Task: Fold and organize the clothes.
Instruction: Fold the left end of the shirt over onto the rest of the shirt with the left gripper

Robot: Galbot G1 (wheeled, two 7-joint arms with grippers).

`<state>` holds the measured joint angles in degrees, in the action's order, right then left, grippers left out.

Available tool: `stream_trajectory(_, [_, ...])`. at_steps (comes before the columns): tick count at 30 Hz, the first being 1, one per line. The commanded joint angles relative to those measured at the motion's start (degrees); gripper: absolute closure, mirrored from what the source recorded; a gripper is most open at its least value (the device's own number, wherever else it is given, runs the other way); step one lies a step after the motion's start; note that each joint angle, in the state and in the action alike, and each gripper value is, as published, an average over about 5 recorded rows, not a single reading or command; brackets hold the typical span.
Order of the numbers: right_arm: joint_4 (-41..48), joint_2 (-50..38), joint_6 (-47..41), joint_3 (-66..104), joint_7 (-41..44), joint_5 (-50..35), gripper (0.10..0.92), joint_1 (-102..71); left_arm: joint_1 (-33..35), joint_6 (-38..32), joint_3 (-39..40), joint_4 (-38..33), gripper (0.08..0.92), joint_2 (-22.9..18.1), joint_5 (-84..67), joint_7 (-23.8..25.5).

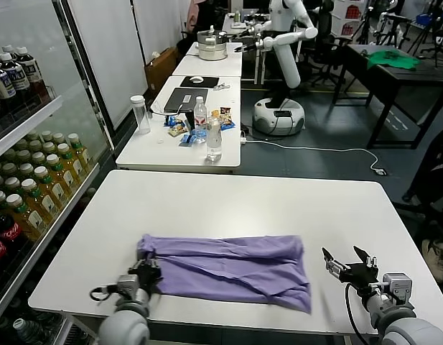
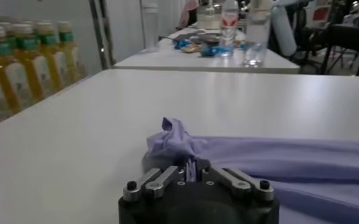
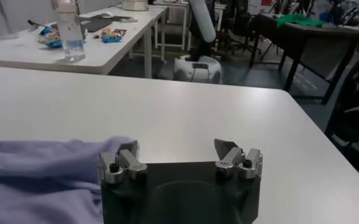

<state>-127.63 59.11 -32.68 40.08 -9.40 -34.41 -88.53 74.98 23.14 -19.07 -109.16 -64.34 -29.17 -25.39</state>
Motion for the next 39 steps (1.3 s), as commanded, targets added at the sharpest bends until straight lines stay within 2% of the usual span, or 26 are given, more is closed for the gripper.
stream_trajectory(1, [-0.1, 0.1, 0.1, -0.1, 0.0, 0.0, 0.203, 0.0, 0.5, 0.1, -16.6, -3.0, 0.858, 13.2, -11.3, 1.8])
stream_trajectory(4, [-0.1, 0.6, 0.1, -0.4, -0.1, 0.1, 0.203, 0.3, 1.0, 0.8, -21.2, -5.5, 0.864, 15.6, -15.3, 2.5])
stream_trajectory(8, [-0.2, 1.2, 0.1, -0.6, -0.2, 0.3, 0.203, 0.2, 1.5, 1.3, -22.5, -11.8, 0.864, 15.1, -26.3, 2.7])
stream_trajectory(13, [-0.5, 1.5, 0.2, -0.3, -0.3, 0.6, 0.203, -0.5, 2.1, 1.3, -16.3, -20.6, 0.864, 8.7, -39.0, 2.4])
stream_trajectory(18, [-1.1, 1.8, 0.3, 0.3, -0.4, 0.9, 0.203, -1.5, 1.8, 1.0, -6.8, -23.3, 0.864, -0.1, -45.6, 1.7])
stream_trajectory(29, [-0.7, 2.0, 0.9, 0.7, -0.2, 1.7, 0.203, -2.2, -6.6, -1.1, 8.9, -12.7, 0.864, -11.5, -41.7, 0.7])
stream_trajectory(34, [0.0, 1.7, 1.0, 0.6, -0.1, 1.7, 0.203, -1.7, -9.4, -1.6, 12.9, -7.8, 0.864, -14.6, -39.0, 0.5])
stream_trajectory(39, [0.6, 1.6, 1.1, 0.4, 0.0, 1.6, 0.203, -1.2, -11.9, -1.3, 15.5, -3.5, 0.864, -15.9, -35.5, 1.4])
